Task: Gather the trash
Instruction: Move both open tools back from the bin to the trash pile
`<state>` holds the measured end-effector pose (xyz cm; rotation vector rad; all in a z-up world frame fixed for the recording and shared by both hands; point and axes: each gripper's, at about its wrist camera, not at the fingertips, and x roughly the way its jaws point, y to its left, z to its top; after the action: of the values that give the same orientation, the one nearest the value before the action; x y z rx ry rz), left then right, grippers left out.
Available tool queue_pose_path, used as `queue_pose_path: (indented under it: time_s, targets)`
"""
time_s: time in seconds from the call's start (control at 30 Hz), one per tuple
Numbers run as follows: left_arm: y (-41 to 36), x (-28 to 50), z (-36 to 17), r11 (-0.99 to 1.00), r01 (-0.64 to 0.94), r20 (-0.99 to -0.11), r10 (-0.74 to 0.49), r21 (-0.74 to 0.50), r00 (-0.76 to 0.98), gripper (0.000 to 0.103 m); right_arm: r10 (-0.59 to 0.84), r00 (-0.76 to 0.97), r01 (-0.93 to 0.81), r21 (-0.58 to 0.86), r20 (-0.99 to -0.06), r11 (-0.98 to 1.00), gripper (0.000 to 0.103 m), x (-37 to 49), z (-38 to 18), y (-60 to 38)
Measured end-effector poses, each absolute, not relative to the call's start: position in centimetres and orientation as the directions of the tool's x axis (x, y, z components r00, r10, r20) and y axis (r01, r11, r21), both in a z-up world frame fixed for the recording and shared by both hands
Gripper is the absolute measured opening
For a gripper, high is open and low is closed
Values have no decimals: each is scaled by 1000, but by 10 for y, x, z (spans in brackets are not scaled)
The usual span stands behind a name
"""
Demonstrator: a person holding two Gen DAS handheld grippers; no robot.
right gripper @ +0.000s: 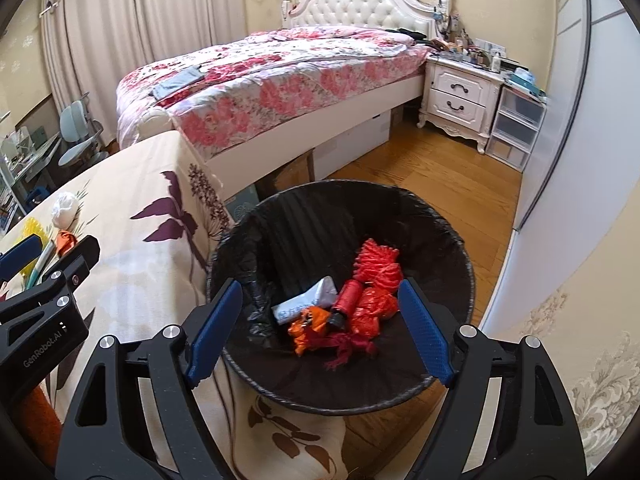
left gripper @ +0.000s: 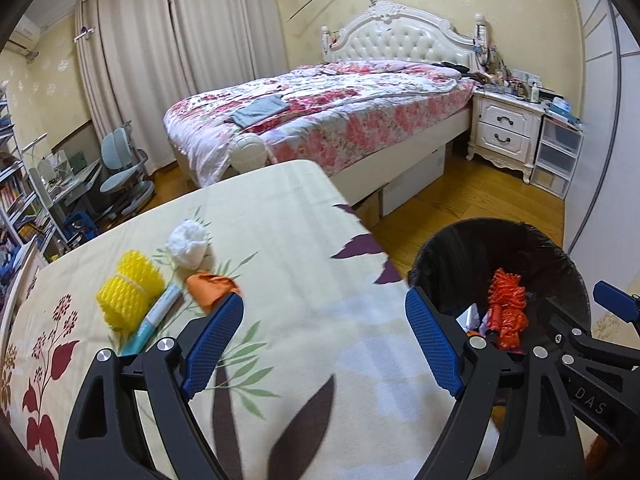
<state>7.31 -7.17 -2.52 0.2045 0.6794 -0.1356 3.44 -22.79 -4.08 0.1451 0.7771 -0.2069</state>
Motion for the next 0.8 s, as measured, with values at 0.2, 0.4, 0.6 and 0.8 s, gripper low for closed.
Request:
queue_pose_path:
  time_s: [0.2, 0.4, 0.6, 0.8]
  targets:
    - [-36, 72, -24, 982, 123, -635, -4, 144, 773, 83, -85, 699, 169, 48, -710, 984, 78, 41, -41, -198]
    - [9, 77, -20, 990, 36, -633, 60, 137, 772, 83, -33, 704, 93, 47, -709, 995, 78, 55, -38, -164]
    - [49, 86, -20, 989, -41, -635, 121, 139, 763, 83, 18, 708, 17, 42, -706, 999, 78, 70, -33, -128]
    - [78, 98, -20, 986, -87, -638, 157, 140, 754, 83, 58, 708, -44, 39, -704, 998, 78, 85, -29, -95]
